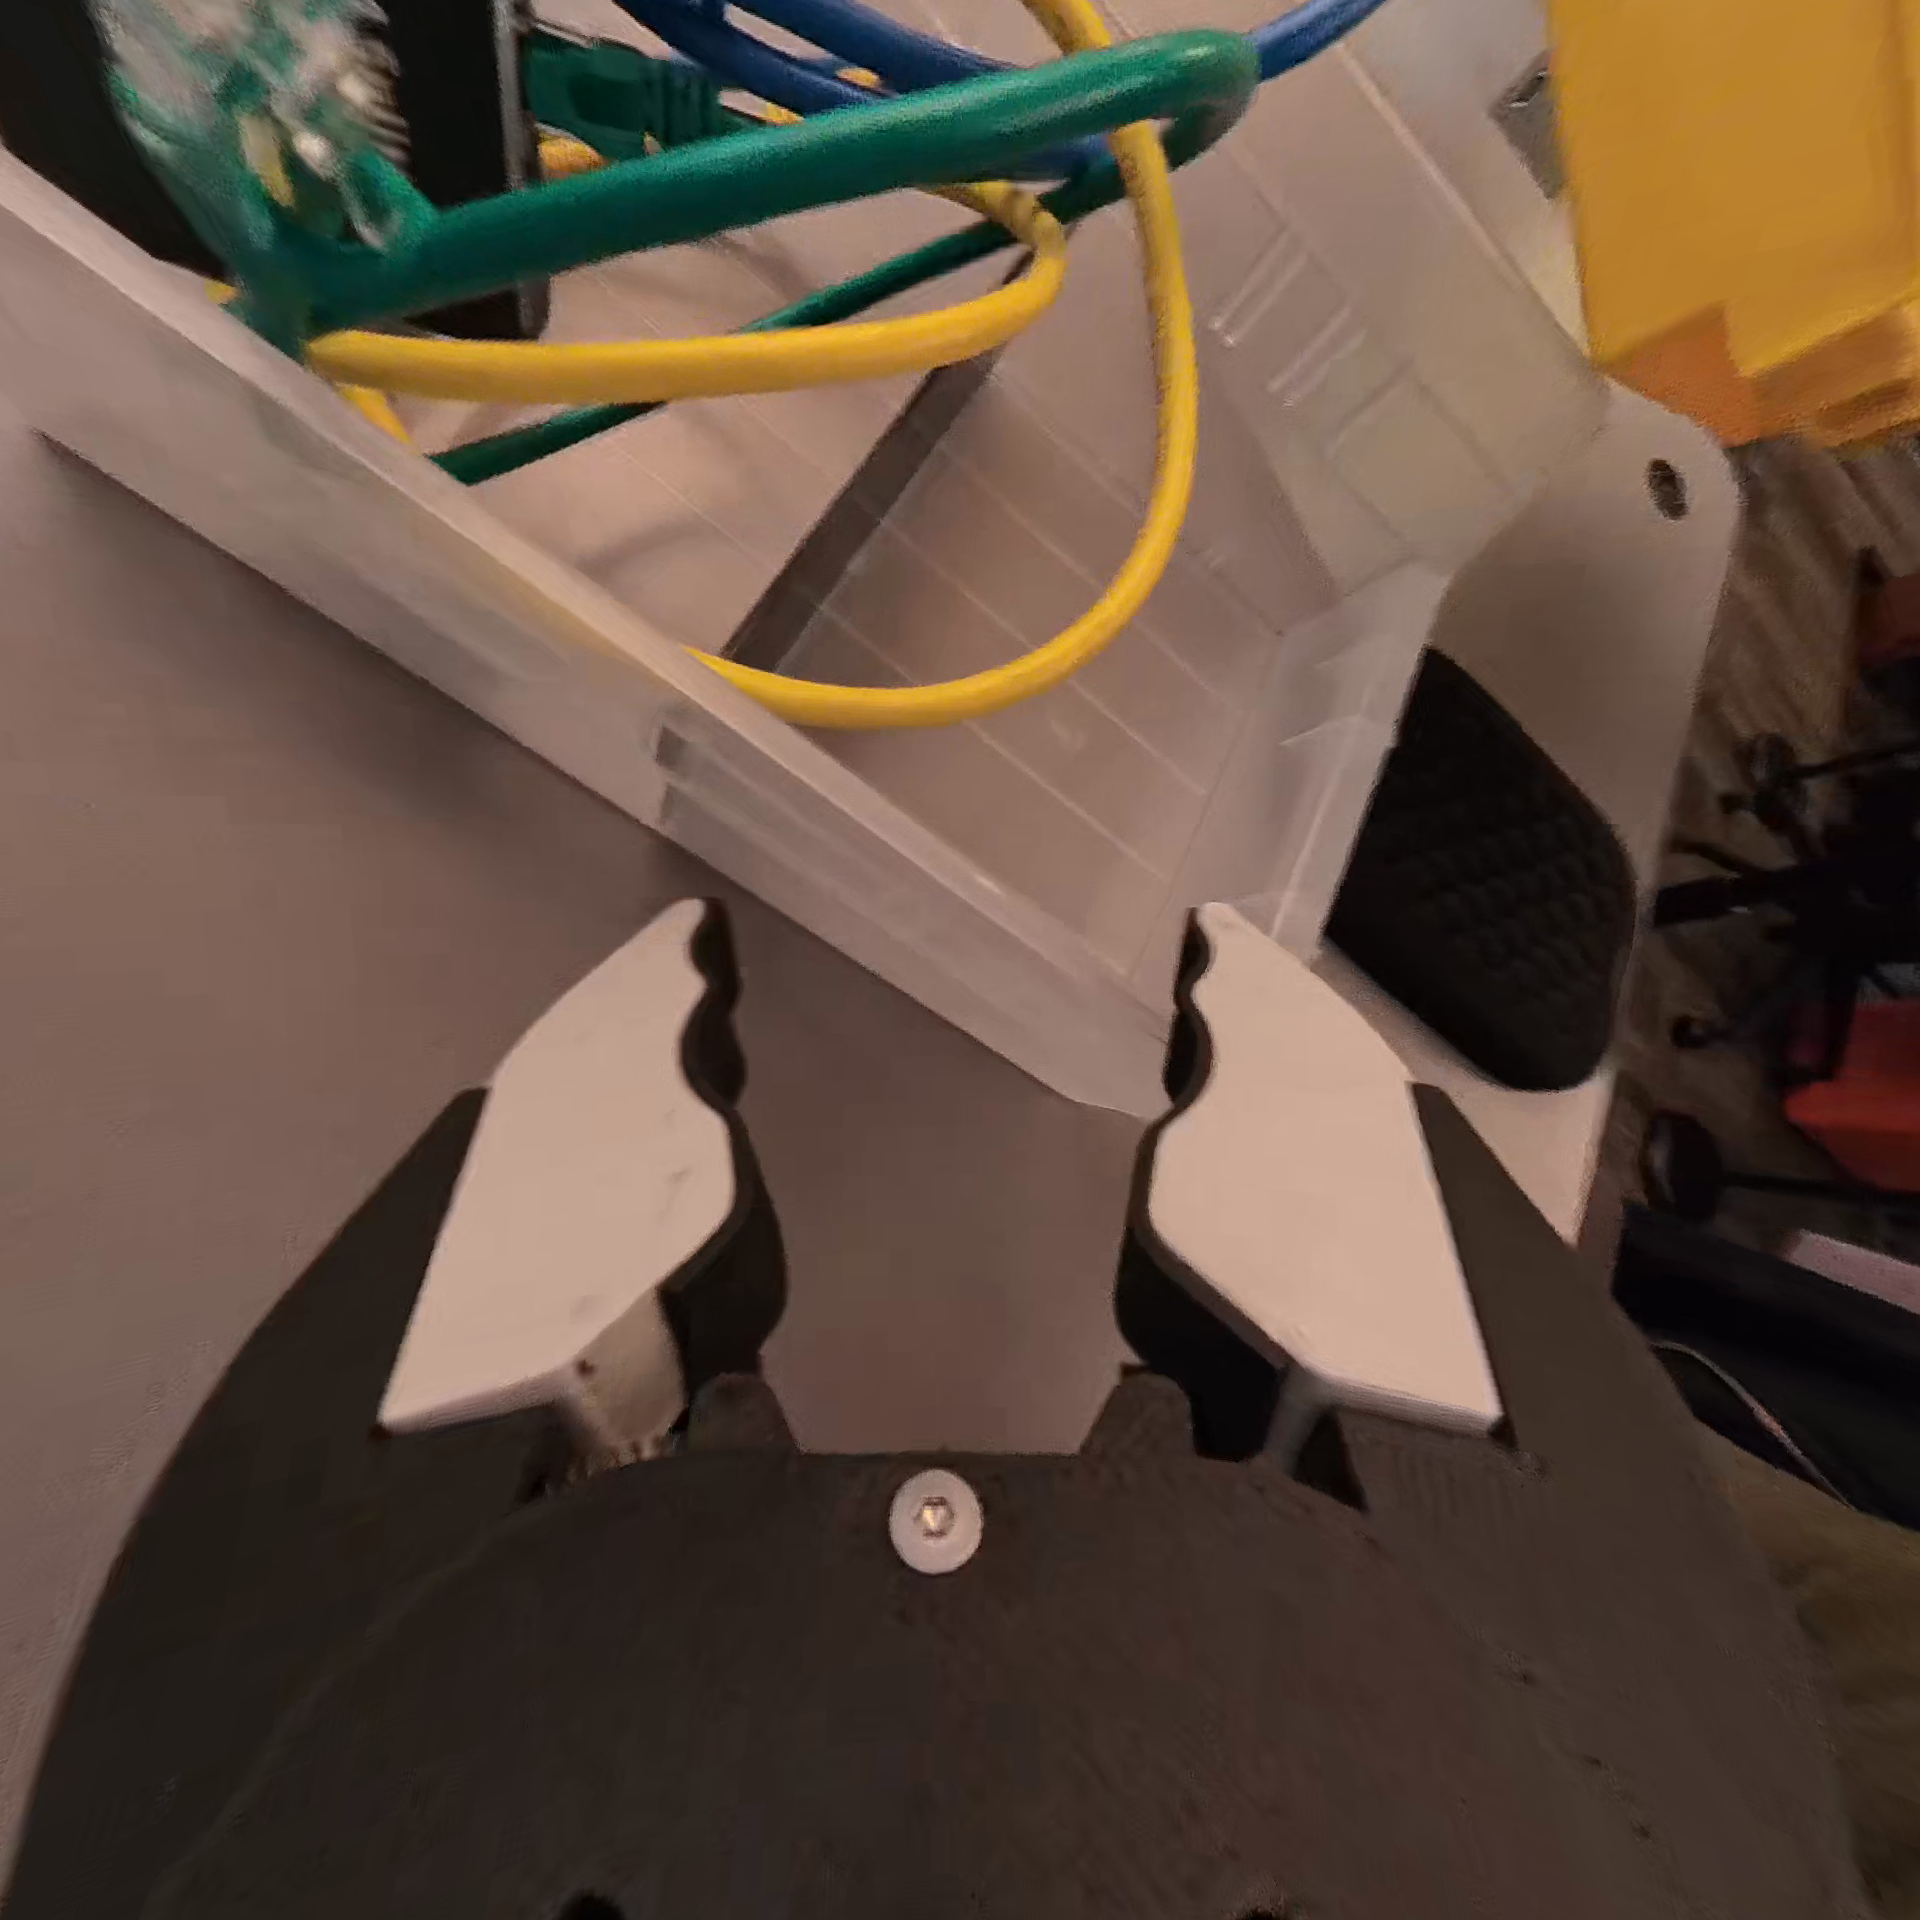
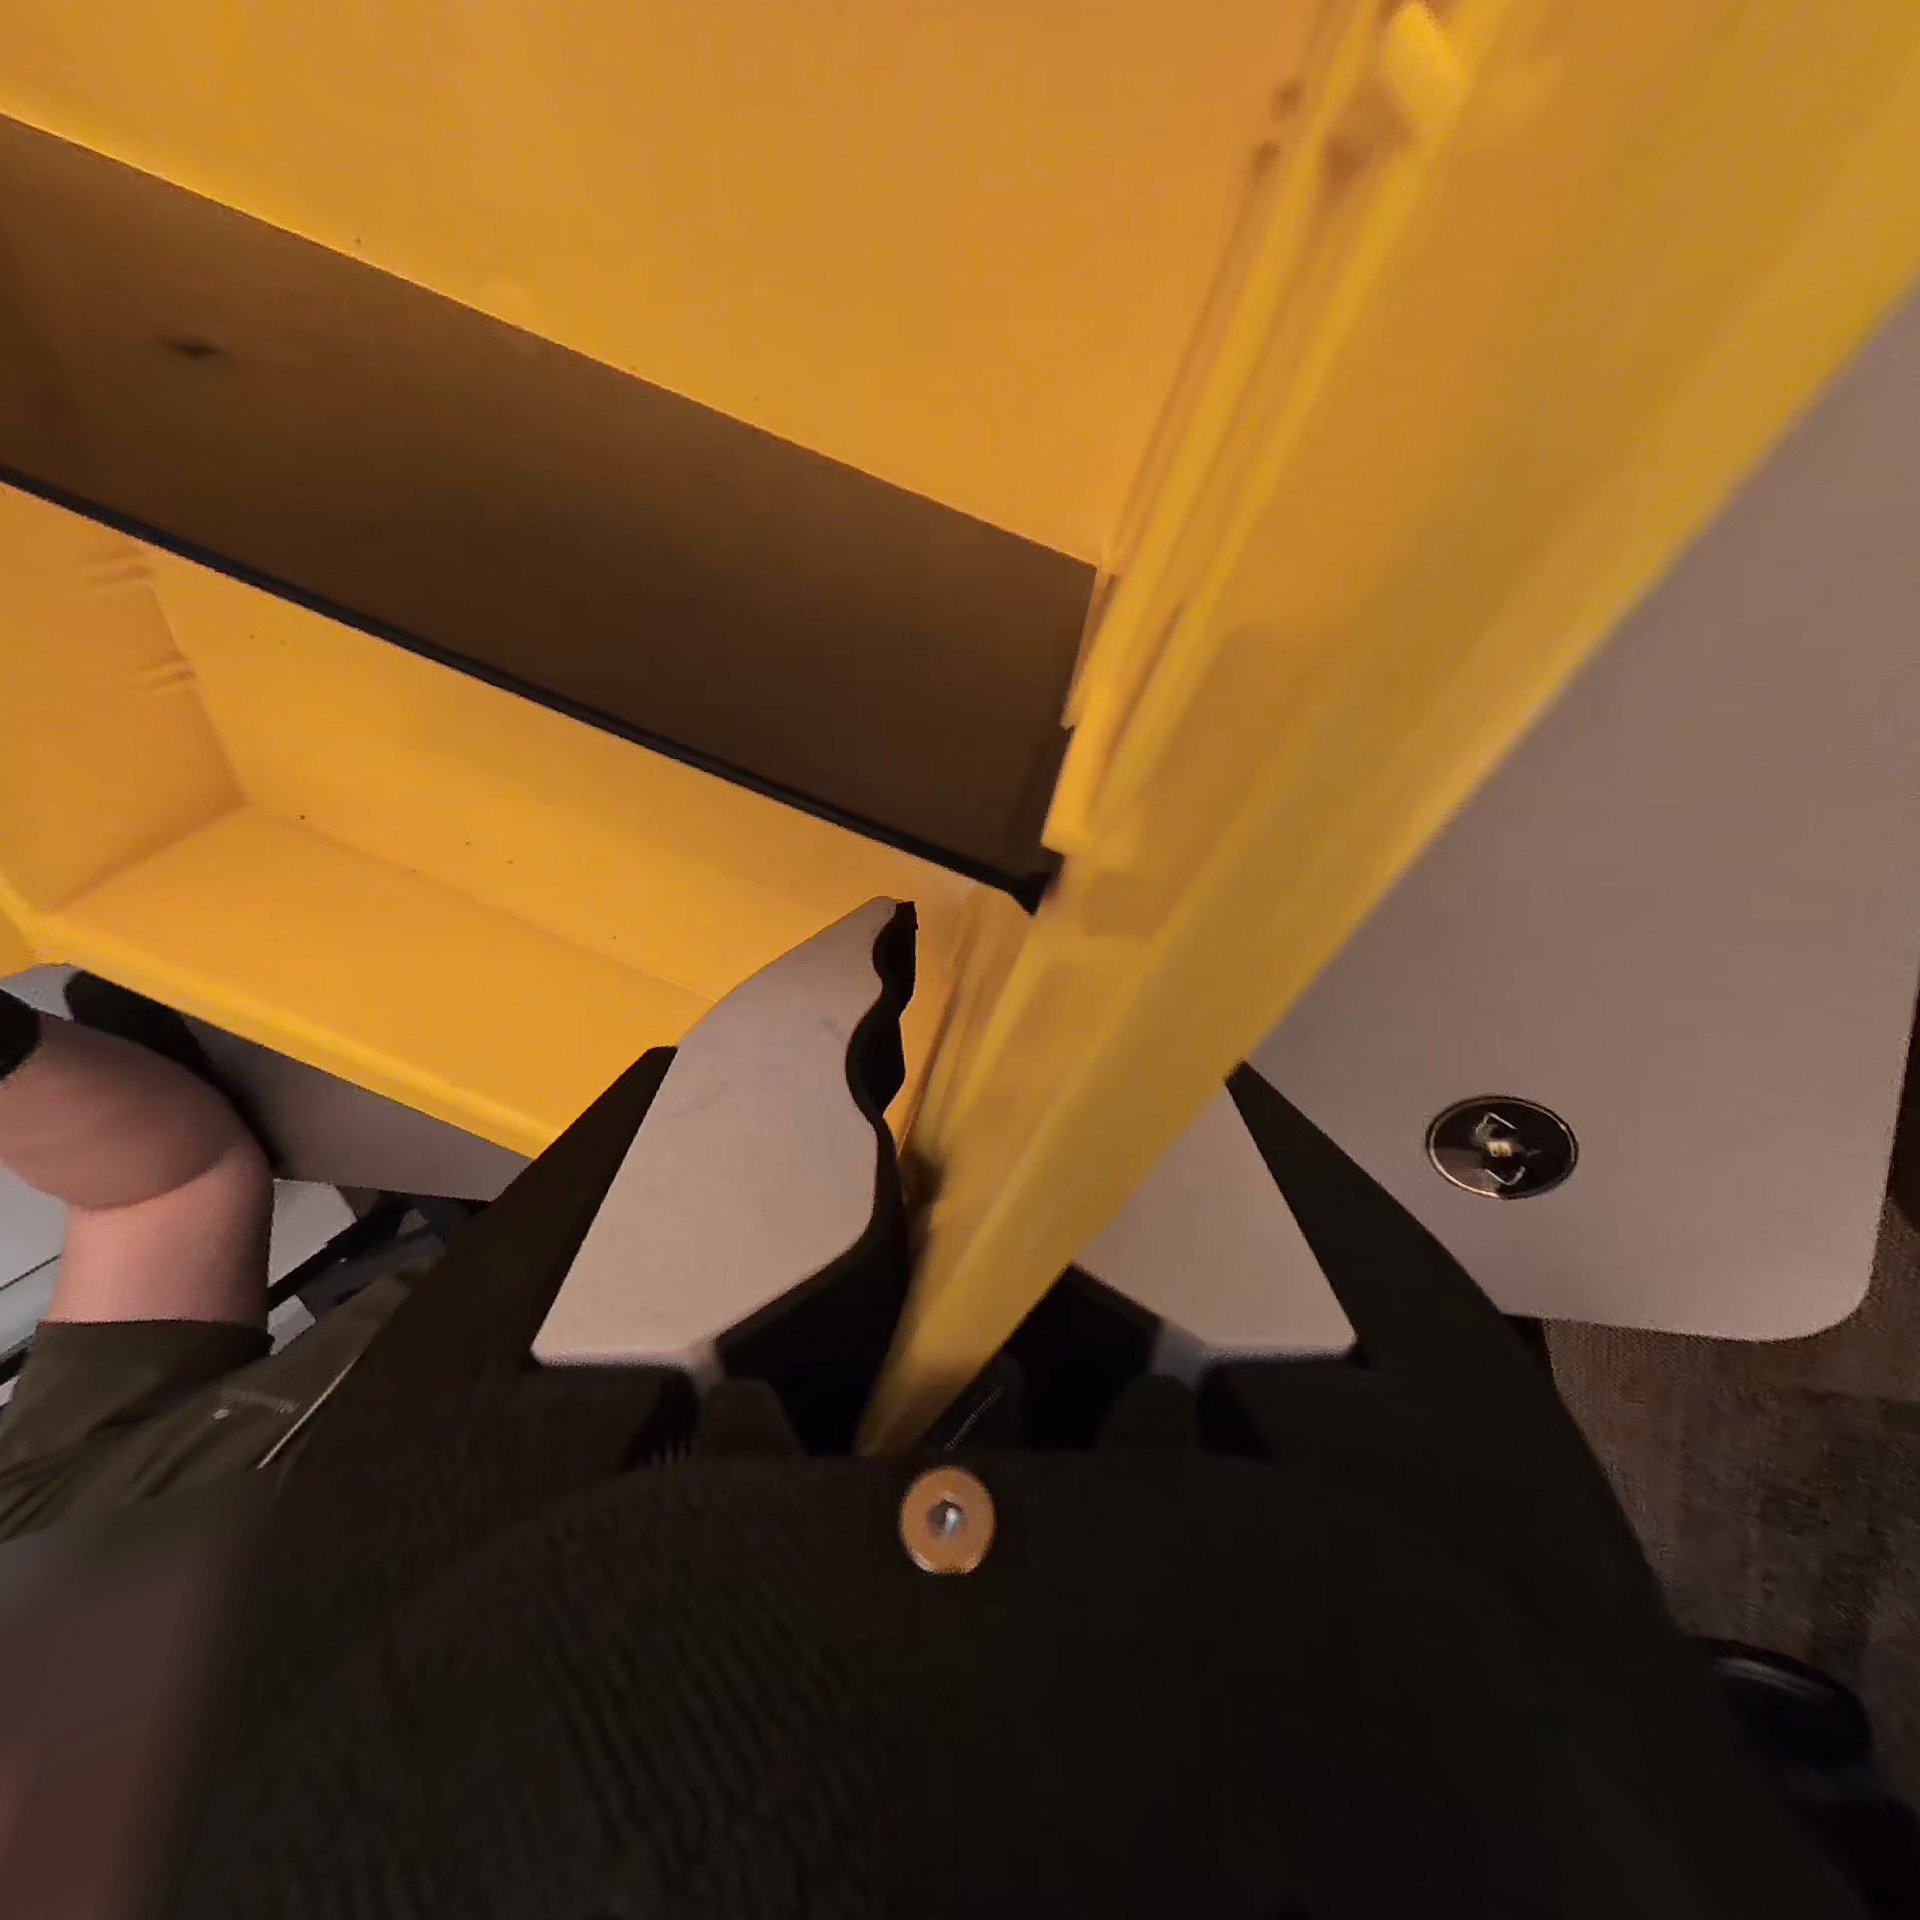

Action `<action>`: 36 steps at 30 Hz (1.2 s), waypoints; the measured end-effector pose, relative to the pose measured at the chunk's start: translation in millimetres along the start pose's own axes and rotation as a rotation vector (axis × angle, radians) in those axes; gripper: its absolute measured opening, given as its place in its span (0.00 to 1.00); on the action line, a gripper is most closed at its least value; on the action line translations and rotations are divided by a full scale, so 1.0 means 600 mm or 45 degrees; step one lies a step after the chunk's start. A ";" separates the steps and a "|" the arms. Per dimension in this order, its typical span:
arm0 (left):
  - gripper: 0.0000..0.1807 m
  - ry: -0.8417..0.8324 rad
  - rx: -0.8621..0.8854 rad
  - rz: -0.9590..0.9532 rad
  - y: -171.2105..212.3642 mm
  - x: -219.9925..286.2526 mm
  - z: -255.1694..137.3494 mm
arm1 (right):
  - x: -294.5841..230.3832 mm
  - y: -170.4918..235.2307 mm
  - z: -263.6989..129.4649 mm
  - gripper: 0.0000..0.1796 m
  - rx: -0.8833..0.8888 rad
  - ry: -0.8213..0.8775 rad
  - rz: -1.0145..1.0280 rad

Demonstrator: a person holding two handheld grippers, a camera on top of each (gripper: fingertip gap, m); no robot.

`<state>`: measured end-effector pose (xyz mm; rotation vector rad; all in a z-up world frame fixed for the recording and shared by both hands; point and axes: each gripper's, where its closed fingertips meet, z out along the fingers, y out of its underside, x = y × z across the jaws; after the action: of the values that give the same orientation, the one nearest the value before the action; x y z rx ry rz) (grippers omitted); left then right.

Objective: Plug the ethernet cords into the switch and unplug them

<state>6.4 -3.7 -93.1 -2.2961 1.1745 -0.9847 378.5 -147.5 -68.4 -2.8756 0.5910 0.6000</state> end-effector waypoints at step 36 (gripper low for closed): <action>0.07 -0.514 0.089 -1.066 0.338 -0.366 -0.561 | -0.160 -0.111 0.219 0.02 -0.401 0.349 -0.539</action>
<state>-440.0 52.3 -76.3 -2.7785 -0.0144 -0.7080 278.4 -24.7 -144.3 -3.2587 -0.1075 0.2526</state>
